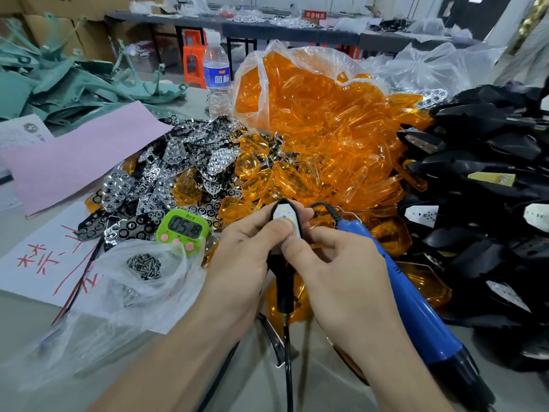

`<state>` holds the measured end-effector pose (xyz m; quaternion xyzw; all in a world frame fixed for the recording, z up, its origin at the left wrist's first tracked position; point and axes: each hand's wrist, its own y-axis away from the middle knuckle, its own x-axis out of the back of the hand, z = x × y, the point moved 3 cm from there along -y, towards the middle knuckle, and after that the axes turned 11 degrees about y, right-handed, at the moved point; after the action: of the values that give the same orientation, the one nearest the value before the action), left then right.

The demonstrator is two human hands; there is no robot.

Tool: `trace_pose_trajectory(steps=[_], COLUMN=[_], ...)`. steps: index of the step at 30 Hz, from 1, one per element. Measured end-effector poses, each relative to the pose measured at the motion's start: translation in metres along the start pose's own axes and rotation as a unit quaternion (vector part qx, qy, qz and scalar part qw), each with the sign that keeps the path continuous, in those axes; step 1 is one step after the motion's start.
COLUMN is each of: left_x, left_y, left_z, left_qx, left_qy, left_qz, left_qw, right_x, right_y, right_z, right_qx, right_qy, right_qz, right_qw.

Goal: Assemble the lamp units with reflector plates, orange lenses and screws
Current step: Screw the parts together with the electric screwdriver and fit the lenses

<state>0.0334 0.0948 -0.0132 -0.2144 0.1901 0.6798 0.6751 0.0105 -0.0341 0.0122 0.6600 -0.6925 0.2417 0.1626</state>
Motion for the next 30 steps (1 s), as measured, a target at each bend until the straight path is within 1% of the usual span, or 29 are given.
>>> trace_pose_trajectory(steps=[3, 5, 8, 10, 15, 19, 25, 30], left_x=[0.002, 0.000, 0.002, 0.005, 0.005, 0.005, 0.004, -0.003], left_y=[0.001, -0.001, -0.006, -0.007, -0.005, -0.004, -0.002, 0.003], left_z=[-0.002, -0.001, 0.001, 0.004, 0.004, 0.006, 0.008, 0.013], left_qx=[0.020, 0.046, 0.085, 0.075, 0.048, 0.036, 0.050, 0.046], left_qy=[-0.017, -0.016, -0.031, -0.041, -0.087, -0.086, -0.074, -0.104], left_qz=[-0.019, -0.040, -0.015, 0.010, 0.000, 0.013, -0.024, -0.040], left_qw=[0.999, 0.998, 0.996, 0.996, 0.995, 0.996, 0.996, 0.993], right_x=[0.003, 0.004, 0.005, 0.005, -0.001, -0.003, -0.007, -0.008], right_y=[-0.001, -0.002, -0.004, -0.004, -0.004, -0.003, 0.000, -0.001], right_z=[-0.001, 0.001, 0.003, 0.005, 0.005, 0.002, 0.001, 0.000], right_qx=[-0.009, -0.008, -0.008, 0.001, 0.010, 0.012, 0.020, 0.018], right_qy=[-0.008, -0.001, 0.012, 0.020, -0.007, -0.016, -0.012, -0.032], right_qz=[-0.015, -0.003, 0.004, 0.000, -0.035, -0.058, -0.014, -0.013], right_qw=[1.000, 1.000, 1.000, 1.000, 0.999, 0.998, 1.000, 0.999])
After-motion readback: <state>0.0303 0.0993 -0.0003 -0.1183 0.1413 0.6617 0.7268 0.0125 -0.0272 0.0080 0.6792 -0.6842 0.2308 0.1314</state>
